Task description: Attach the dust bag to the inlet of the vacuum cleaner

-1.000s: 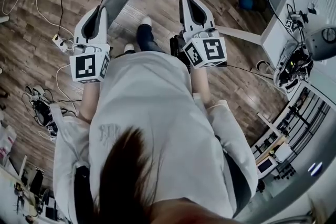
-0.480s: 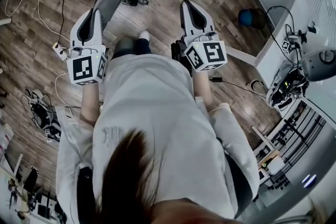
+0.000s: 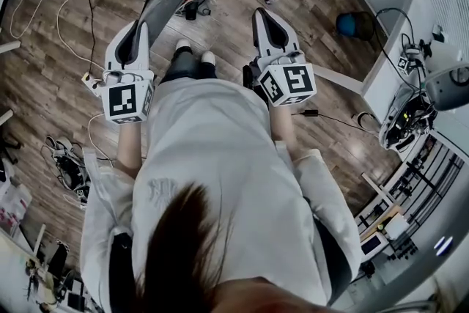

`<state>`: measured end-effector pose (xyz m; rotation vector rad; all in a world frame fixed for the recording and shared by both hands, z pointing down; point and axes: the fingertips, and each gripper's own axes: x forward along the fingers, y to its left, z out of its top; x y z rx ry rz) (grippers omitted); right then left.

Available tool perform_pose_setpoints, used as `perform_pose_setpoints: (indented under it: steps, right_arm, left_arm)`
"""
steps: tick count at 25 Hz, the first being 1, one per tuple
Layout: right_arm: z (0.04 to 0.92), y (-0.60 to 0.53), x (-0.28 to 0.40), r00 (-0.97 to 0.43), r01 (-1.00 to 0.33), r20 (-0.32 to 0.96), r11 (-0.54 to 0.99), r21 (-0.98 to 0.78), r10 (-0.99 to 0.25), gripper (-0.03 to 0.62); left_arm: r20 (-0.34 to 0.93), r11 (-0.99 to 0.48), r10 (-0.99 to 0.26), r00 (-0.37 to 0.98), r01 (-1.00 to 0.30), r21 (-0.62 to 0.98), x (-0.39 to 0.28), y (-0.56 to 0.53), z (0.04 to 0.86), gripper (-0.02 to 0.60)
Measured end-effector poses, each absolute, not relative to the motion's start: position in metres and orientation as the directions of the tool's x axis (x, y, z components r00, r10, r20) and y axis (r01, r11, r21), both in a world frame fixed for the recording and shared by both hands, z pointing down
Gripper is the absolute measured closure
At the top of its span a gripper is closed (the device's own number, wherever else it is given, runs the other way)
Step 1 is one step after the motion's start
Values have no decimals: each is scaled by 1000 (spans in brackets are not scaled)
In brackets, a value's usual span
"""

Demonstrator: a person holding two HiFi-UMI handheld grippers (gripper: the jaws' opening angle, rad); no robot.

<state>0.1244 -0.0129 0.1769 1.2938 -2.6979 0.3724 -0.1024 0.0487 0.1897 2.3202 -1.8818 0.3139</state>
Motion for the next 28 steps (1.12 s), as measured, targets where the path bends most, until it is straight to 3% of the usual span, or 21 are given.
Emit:
perform_pose_setpoints:
  steps: [11,16,22,28]
  right_arm:
    - [171,-23,101,-524,-852,229,508,-131,-820,591]
    - [164,-19,86,-579,-811,192,583,-40,-792,591]
    - [174,-17,67,-627,-776,184,627,-64,-757,589]
    - [211,-30,51,-679,-717,272,695,-49,-681,565]
  left_arm:
    - [303,-544,-808,505,-837,-57,-85,33,197,543]
    - [331,-679,-701,631,-733,-39,-64,38,211,543]
    - [372,-755,-607,702,-655,4,-53,41,242,543]
    - [435,-794,-533,726,-607,40,-40,44,288,543]
